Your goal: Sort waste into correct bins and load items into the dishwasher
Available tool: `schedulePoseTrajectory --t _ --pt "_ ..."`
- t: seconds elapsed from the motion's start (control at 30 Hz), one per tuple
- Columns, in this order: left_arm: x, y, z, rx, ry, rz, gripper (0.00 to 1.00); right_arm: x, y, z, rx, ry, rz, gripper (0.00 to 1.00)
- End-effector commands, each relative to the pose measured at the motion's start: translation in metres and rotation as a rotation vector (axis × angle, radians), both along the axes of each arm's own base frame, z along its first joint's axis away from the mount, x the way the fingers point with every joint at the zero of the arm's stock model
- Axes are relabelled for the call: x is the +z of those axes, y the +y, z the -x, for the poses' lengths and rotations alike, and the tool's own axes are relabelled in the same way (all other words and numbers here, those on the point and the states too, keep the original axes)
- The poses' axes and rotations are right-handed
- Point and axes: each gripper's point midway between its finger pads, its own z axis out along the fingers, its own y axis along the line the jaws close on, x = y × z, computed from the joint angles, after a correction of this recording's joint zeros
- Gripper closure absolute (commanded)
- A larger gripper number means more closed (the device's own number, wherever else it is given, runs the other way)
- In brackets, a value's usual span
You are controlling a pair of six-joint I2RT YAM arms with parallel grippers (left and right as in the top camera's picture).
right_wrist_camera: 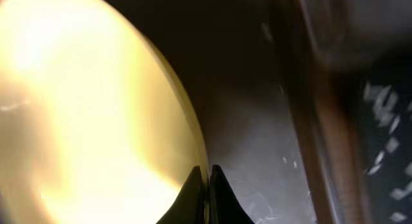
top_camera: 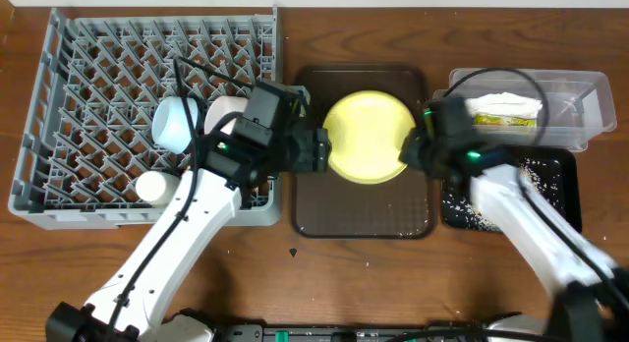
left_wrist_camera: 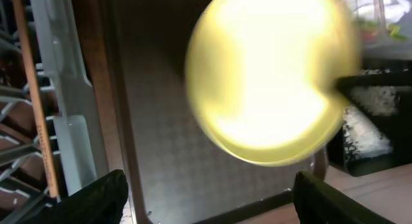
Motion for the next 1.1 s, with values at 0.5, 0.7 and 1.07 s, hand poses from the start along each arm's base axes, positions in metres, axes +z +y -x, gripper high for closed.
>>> schedulePoseTrajectory --t 0.5,0.7,1.07 --pt "0.064 -0.039 0.016 -0.241 0.07 0.492 0.23 0.118 0.035 0.038 0.473 -0.308 -0.255 0.99" --pt "0.063 -0.037 0.015 -0.232 0.07 0.481 0.91 0.123 0.041 0.04 0.515 -0.327 -0.275 0.73" --pt "0.082 0.125 -0.002 0.285 -0.239 -0.225 0.92 0.107 0.024 0.038 0.44 -0.276 -0.188 0.4"
